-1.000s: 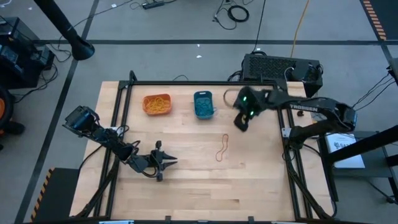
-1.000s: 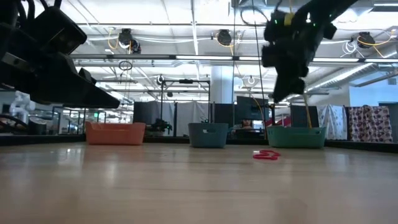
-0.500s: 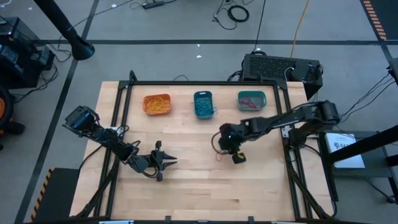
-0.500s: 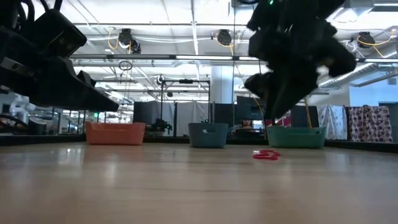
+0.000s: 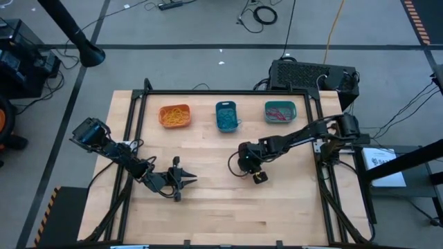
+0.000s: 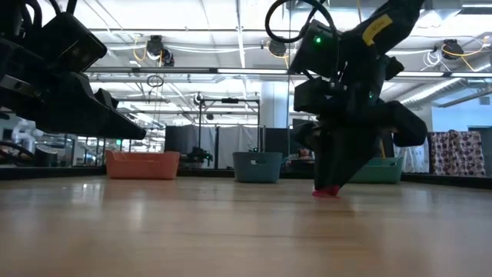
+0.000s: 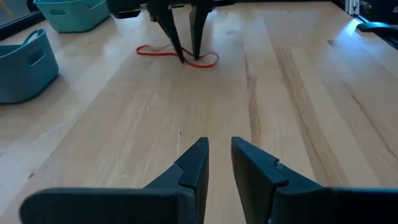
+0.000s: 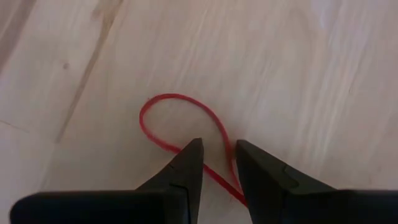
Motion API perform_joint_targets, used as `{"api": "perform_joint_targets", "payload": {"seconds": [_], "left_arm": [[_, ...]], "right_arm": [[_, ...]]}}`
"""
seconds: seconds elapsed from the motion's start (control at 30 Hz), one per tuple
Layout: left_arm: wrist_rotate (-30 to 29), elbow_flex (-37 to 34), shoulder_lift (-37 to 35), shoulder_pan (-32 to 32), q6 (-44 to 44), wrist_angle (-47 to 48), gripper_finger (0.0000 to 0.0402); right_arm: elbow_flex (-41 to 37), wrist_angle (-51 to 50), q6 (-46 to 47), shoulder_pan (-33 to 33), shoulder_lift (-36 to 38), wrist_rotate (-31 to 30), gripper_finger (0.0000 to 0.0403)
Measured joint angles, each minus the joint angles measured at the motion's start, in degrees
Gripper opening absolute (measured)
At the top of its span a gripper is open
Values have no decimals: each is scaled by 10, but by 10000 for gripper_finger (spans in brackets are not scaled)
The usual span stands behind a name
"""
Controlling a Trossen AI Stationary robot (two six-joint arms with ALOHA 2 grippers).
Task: Sort rubber bands into baskets
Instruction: Put the red rubber band into the green bin
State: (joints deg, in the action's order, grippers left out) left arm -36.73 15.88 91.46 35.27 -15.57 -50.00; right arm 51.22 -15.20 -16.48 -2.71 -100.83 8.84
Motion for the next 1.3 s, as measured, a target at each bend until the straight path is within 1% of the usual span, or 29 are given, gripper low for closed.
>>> {"api": "perform_joint_targets", "payload": {"seconds": [0.27,0.37,0.5,0.67,0.73,0.83,1.0,1.1,1.2,1.3], "left_arm": [[0,0,0,0,0,0,77],[0,0,0,0,0,0,77],[0,0,0,0,0,0,77],[0,0,0,0,0,0,77],[0,0,0,0,0,0,77],[0,0,0,0,0,0,77],[0,0,0,0,0,0,77],[0,0,0,0,0,0,77],[0,0,0,0,0,0,77],[0,0,0,0,0,0,77]], "right_arm": [[1,12,-8,0,-18,-20,87],[1,10,-8,0,-19,-23,63],[1,11,-17,1,-19,-30,12],[0,2,-12,1,-6,-34,4],[-1,-13,-9,1,11,-53,2],[-4,-50,-9,2,57,-113,1],[-2,-141,-8,1,145,-249,1],[-2,-192,3,2,201,-340,1],[-2,-234,30,2,251,-446,0],[-2,-246,51,5,297,-528,0]]}}
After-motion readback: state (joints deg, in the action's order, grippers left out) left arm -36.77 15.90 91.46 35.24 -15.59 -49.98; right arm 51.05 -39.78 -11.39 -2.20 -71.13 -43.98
